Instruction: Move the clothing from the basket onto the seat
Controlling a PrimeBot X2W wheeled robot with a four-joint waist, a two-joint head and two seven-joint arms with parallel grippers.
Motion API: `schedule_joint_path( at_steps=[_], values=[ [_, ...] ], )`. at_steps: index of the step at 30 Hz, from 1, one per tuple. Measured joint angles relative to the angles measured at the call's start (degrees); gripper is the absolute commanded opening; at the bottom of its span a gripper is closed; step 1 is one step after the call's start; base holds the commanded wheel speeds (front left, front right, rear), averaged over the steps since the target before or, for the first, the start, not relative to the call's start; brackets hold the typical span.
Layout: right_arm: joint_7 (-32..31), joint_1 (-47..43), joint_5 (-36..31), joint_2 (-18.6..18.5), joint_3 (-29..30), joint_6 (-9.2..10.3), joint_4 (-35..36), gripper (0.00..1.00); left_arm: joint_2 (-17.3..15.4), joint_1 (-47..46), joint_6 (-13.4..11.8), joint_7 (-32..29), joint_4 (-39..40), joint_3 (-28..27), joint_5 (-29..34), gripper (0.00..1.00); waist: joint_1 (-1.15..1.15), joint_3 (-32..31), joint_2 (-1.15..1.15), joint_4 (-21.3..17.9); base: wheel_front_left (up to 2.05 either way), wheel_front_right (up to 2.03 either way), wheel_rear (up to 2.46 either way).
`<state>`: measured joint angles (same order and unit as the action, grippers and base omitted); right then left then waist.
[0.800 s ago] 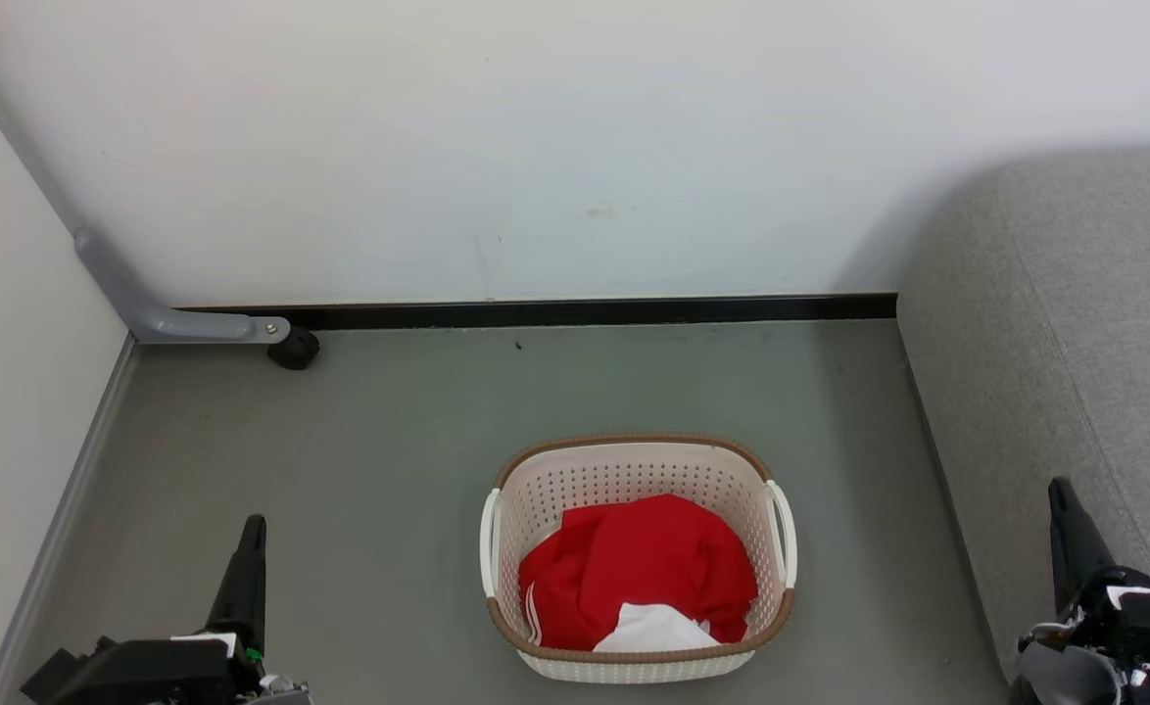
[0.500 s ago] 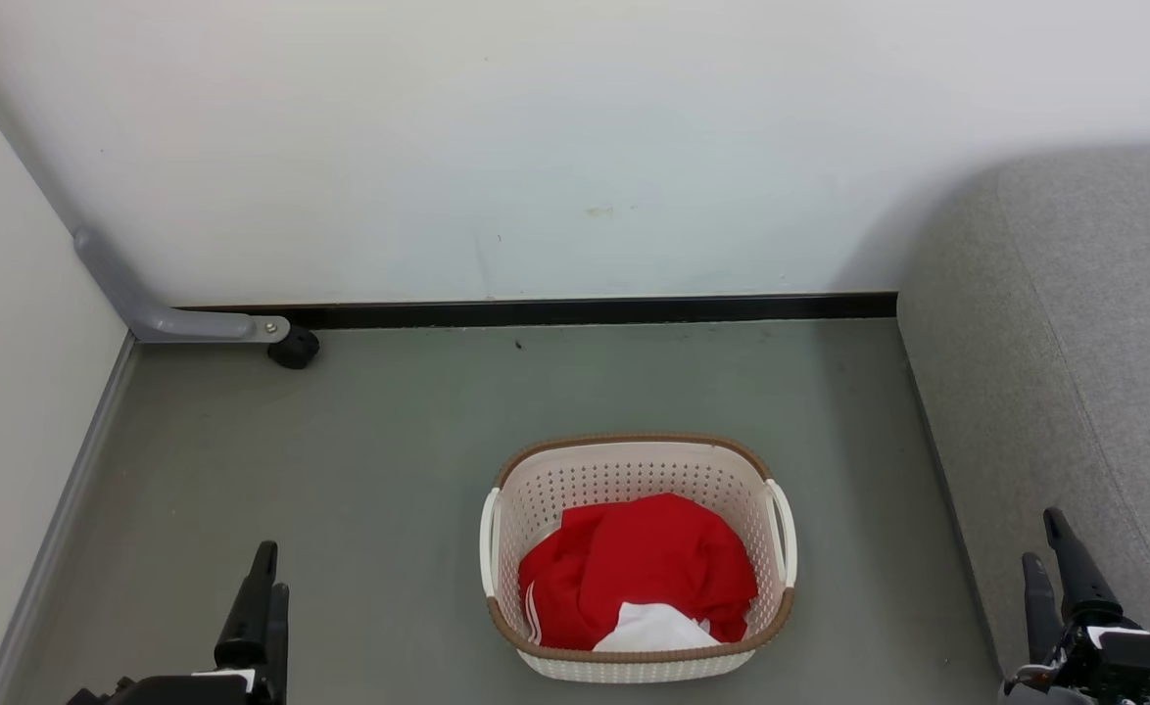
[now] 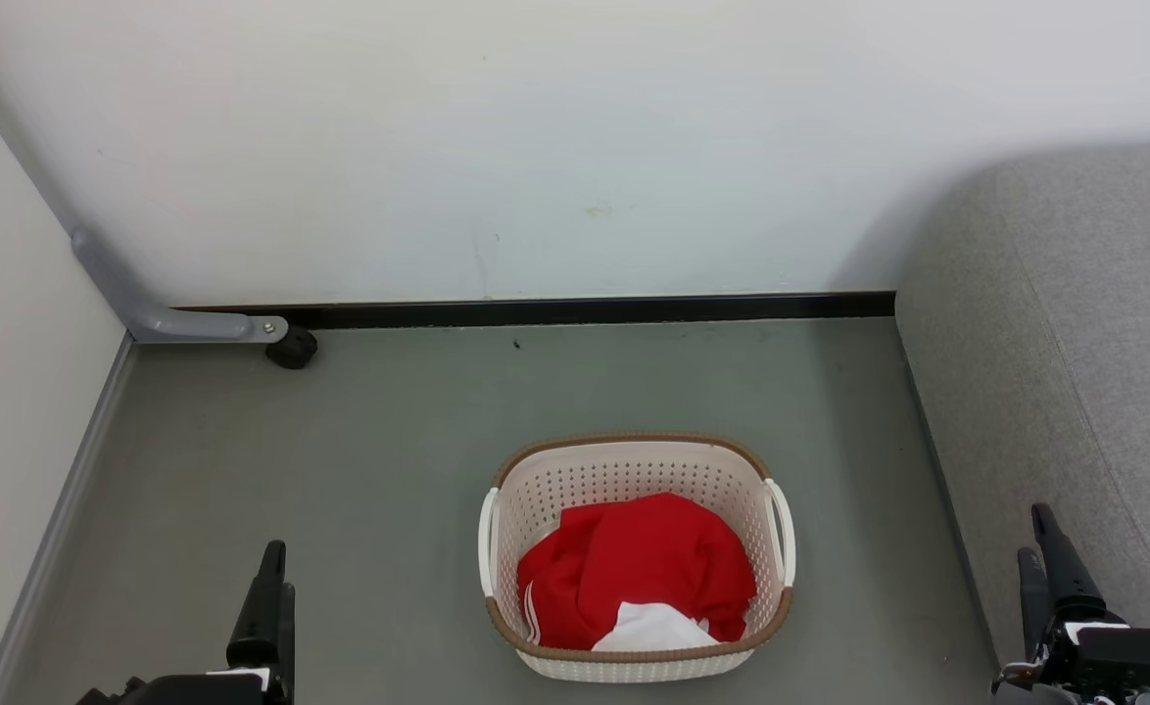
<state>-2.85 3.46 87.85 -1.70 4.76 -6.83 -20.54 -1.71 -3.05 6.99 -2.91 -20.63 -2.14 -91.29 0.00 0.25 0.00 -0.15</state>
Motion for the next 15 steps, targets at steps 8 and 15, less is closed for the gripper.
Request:
schedule_joint_path(
  at_steps=[8,15],
  values=[
    [1.52,0.54,-4.10,-0.92,-1.99,0.00,0.25,1.00,-0.18,-0.11,0.00,1.59,-0.37,1.36,2.07,1.00,0.01,-0.06,0.00,-0.06,0.00,0.00,0.00],
    [3.02,0.75,-9.42,-1.72,-3.15,0.00,0.26,1.00,-0.78,-0.59,0.01,3.10,-0.88,2.78,4.45,1.00,0.01,-0.12,0.00,-0.03,0.00,0.00,0.00]
  ],
)
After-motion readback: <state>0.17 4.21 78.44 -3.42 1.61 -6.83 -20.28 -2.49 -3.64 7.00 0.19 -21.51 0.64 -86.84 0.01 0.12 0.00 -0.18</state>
